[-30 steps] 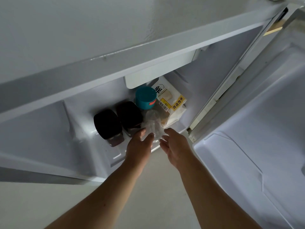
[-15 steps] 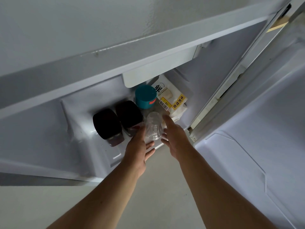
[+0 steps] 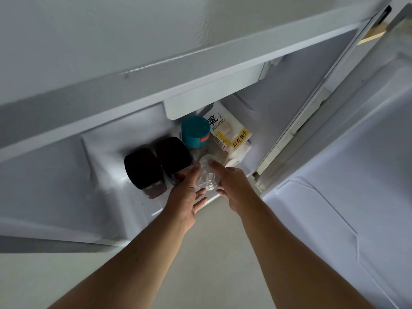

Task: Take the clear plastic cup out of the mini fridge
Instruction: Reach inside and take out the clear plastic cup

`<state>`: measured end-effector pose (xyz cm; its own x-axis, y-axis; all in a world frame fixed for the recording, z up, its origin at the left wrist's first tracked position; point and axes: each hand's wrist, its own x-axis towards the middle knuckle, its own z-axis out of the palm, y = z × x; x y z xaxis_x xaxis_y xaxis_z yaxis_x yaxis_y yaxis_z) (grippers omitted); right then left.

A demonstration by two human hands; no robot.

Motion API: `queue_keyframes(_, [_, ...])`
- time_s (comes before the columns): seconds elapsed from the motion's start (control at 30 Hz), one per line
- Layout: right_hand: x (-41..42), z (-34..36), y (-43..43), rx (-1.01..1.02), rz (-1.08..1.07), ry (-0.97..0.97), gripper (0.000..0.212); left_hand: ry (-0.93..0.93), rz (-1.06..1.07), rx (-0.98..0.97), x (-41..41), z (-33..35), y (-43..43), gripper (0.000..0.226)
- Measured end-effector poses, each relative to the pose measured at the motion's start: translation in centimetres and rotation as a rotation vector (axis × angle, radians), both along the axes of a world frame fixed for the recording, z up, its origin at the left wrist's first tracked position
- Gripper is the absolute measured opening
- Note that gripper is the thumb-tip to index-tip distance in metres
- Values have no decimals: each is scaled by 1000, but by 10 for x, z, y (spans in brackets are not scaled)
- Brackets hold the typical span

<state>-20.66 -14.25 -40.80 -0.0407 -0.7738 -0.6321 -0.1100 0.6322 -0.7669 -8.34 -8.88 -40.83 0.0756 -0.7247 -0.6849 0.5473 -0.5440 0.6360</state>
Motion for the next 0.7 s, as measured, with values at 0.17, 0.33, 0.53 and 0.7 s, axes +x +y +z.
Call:
queue_keyframes(0.17, [-13, -9, 9, -70, 80, -66, 76, -50, -25, 6, 2, -6, 2, 62])
queue_keyframes(0.33, [-17, -10, 16, -106, 67, -156, 113, -72, -103, -42, 4, -12, 5, 93])
queue_keyframes(0.53, [-21, -13, 20, -144, 72, -182, 109, -71, -126, -82, 4, -9, 7, 81])
queue_keyframes(0.7, [-21, -14, 16, -194, 155, -71, 73, -85, -115, -59, 5, -9, 2, 76])
